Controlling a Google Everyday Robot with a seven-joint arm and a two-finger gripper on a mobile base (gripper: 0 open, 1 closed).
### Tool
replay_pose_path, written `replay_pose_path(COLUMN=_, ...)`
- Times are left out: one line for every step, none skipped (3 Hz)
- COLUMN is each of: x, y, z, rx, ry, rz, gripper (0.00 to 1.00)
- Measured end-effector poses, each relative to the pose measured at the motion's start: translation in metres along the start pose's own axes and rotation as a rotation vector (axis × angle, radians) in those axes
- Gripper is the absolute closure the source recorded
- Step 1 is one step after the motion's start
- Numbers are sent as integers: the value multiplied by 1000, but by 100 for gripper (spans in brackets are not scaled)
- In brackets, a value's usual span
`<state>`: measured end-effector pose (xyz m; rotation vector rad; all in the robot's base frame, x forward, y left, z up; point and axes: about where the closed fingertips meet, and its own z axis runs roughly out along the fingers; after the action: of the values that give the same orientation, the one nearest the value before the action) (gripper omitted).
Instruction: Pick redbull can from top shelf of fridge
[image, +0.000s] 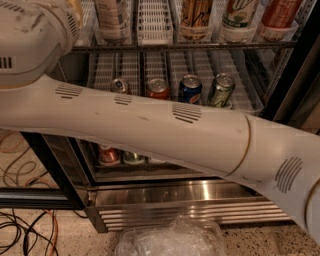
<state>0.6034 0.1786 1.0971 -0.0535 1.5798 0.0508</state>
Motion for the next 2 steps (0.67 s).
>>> replay_pose_path(x=0, y=0, z=0, rx=-1, ry=0, rz=0, gripper=100)
replay_pose_path(x=-4, y=1, z=1, rx=-14, ry=14, rz=-13, gripper=100)
